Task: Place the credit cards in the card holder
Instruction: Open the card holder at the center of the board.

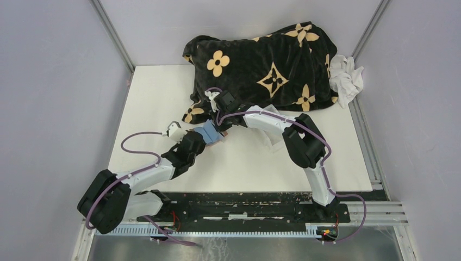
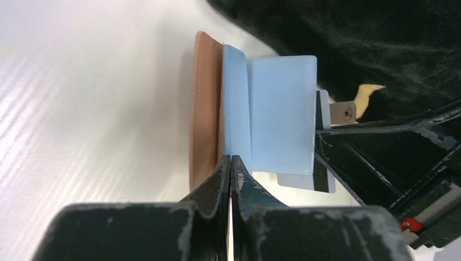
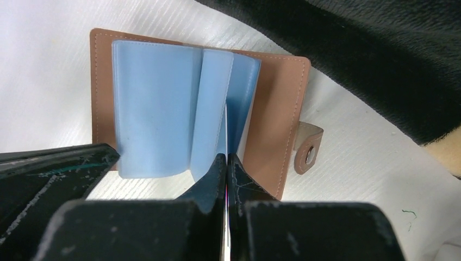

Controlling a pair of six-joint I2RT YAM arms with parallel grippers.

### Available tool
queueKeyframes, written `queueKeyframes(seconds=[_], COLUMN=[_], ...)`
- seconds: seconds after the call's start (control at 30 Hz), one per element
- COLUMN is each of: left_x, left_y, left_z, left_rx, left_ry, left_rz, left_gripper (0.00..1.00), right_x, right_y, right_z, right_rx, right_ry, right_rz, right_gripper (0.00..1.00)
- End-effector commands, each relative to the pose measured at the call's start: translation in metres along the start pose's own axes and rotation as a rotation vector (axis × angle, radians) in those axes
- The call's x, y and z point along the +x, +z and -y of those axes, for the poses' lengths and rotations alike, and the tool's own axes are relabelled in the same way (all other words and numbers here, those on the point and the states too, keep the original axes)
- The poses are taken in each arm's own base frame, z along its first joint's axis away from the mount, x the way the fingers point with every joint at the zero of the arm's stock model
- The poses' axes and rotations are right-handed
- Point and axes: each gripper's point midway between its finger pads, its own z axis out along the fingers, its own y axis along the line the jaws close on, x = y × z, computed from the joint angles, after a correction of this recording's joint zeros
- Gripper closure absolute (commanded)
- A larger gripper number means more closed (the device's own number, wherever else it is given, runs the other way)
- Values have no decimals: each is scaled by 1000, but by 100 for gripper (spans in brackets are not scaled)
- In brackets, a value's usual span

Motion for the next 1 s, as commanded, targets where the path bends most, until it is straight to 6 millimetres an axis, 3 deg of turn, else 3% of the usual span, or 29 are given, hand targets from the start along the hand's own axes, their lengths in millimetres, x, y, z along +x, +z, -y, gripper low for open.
queueKeyframes(seconds=[0.0, 0.37, 0.7, 0.97], left_x=[-14, -17, -39, -39], left_y=[-6, -9, -18, -15], left_z=[-17, -27, -2, 12], left_rx=[-45, -74, -19, 38], left_ry=[46, 64, 23, -33], left_rz=[69, 87, 140, 145], left_gripper=[96, 96, 96, 95], right_x=[-32, -33, -32, -21], right_y=[-26, -27, -26, -17], right_z=[-15, -36, -54, -57], right_rx=[-8, 12, 8, 1], right_ry=[-33, -104, -143, -138], right_rz=[94, 95, 95, 70], right_gripper=[99, 99, 99, 99])
